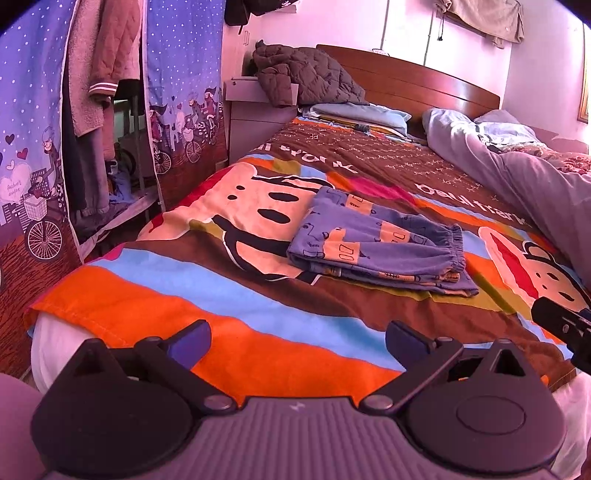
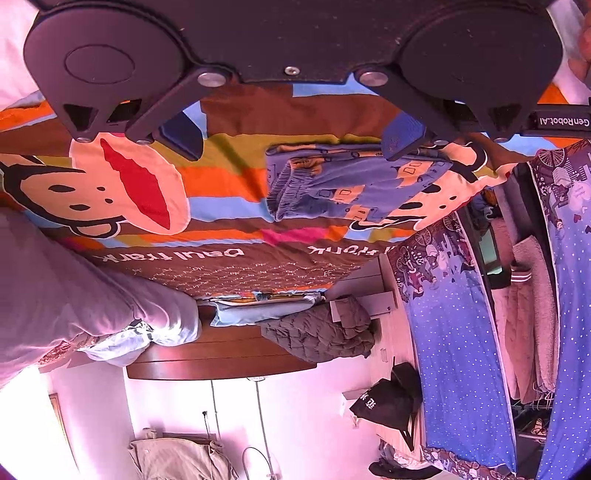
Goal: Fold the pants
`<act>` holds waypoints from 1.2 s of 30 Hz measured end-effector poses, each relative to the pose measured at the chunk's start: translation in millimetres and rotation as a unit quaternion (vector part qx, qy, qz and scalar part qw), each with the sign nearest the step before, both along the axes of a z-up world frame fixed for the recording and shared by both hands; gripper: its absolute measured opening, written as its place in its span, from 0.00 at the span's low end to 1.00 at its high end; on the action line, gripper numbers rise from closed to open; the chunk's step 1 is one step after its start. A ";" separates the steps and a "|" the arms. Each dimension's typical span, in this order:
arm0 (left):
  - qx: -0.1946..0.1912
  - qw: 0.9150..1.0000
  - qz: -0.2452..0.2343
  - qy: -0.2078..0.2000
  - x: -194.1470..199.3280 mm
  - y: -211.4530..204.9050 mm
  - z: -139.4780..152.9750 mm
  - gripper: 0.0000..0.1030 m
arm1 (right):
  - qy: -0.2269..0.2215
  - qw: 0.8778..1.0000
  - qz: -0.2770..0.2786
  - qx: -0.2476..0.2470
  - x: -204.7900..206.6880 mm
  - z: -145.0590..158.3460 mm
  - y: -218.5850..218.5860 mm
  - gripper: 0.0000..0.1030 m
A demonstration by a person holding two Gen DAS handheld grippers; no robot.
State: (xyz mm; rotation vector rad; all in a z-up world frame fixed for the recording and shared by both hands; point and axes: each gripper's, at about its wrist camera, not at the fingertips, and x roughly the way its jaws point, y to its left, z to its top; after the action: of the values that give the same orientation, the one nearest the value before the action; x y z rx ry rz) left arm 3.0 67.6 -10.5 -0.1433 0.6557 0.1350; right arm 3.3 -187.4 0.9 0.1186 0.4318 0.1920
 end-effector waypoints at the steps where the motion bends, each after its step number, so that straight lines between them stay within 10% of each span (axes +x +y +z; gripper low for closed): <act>1: 0.001 1.000 0.000 0.000 -0.1 -0.1 -0.1 1.00 | 0.000 1.000 -0.001 0.000 0.3 -0.3 -0.2 0.99; 36: 0.008 1.000 -0.002 0.002 0.1 0.4 -1.1 1.00 | -0.002 1.000 -0.016 -0.005 -1.4 -6.0 -0.5 0.99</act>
State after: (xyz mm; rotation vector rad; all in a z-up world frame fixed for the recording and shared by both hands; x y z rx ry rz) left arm 3.1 68.1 -11.5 -0.1268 0.6581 0.1360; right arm 1.9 -187.9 -5.1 0.1155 0.4271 0.1583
